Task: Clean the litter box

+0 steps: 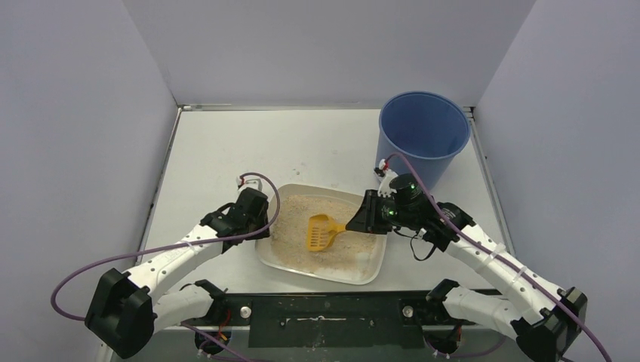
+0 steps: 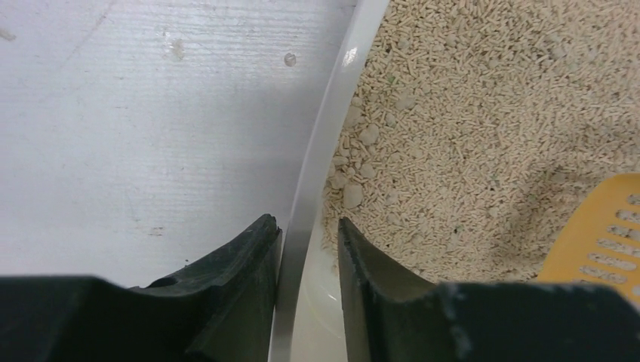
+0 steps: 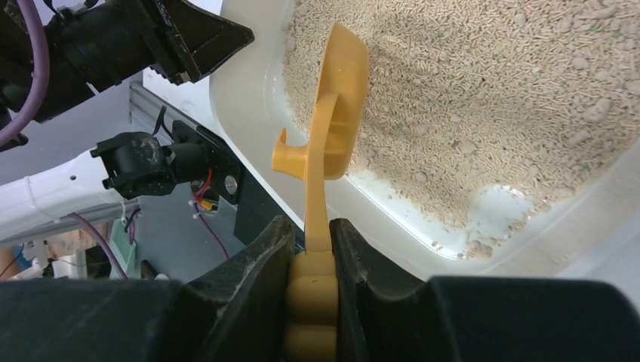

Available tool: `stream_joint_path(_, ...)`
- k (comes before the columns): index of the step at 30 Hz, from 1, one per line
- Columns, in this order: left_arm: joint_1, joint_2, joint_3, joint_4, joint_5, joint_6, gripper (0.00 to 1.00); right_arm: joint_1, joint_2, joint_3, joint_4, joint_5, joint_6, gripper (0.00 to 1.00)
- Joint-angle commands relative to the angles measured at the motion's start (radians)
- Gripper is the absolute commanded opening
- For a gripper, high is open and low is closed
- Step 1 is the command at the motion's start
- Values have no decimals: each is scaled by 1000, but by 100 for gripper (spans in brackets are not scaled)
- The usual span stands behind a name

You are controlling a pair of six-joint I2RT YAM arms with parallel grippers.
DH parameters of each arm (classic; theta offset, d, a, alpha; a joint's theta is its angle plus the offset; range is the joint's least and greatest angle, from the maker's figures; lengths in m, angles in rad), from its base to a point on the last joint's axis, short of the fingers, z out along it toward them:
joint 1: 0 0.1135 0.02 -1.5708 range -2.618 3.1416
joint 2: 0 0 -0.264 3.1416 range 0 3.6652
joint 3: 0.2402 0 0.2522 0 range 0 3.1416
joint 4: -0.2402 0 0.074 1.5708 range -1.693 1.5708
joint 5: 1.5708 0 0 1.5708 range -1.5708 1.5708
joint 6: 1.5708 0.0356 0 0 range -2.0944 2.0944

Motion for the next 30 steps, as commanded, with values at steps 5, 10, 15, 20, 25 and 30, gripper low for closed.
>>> stream_joint_path(5,4,9,3,80,7,19,15,17,100,-62,268,-24,110,0)
stream_joint_path(10,6,24,7,80,15,29,3,46,173,-70,320,-13,120,0)
stream_joint_path(15,5,27,28,76,23,47,0,80,245,-65,316,37,98,0)
stream_joint_path(20,6,13,72,48,26,82,0,83,290,-67,300,69,76,0)
stream_joint_path(25,5,-36,115,49,54,124,0,83,304,-112,339,83,106,0)
stream_joint_path(30,2,-109,196,32,73,178,0,84,290,-157,390,123,167,0)
